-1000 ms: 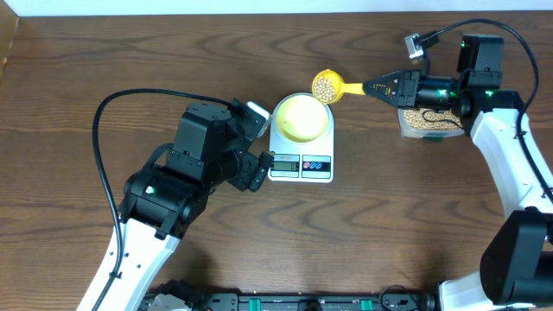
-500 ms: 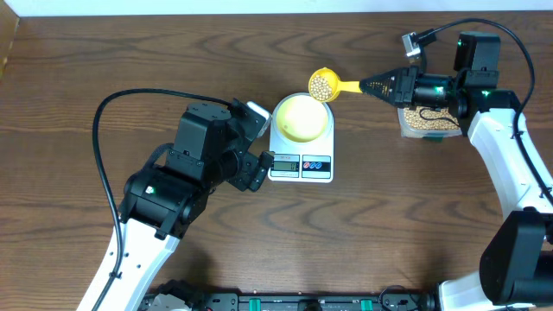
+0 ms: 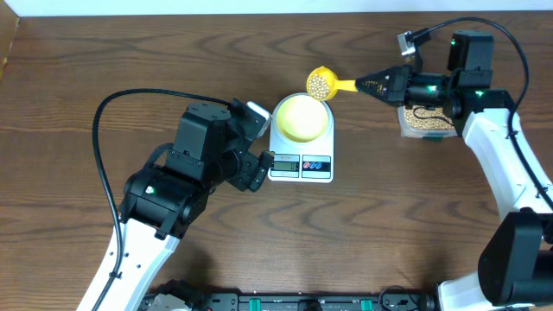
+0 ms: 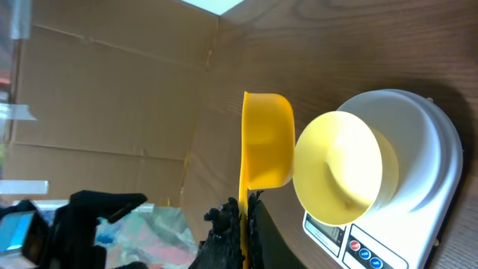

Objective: Scoop item into bowl and weigh 50g on scale
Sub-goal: 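Tilt the scoop over the yellow bowl to pour soybeans in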

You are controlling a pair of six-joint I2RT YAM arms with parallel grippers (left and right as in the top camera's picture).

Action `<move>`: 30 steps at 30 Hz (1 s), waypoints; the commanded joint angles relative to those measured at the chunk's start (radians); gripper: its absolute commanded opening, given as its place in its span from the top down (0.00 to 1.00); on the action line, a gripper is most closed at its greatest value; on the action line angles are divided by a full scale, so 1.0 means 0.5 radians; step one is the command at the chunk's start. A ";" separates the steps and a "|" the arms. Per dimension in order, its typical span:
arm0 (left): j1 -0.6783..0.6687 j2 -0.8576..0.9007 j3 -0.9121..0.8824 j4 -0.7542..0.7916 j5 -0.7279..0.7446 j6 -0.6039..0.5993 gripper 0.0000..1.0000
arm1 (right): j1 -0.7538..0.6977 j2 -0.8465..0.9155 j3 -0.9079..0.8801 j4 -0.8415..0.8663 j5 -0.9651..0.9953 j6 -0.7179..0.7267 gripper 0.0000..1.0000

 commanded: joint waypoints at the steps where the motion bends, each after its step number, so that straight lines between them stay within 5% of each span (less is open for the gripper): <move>1: 0.009 0.008 0.002 -0.005 0.024 0.020 0.17 | 0.080 -0.005 0.000 0.005 0.101 -0.014 0.99; 30: 0.009 0.008 0.002 -0.005 0.024 0.020 0.17 | 0.260 -0.005 -0.001 -0.076 0.532 -1.144 0.99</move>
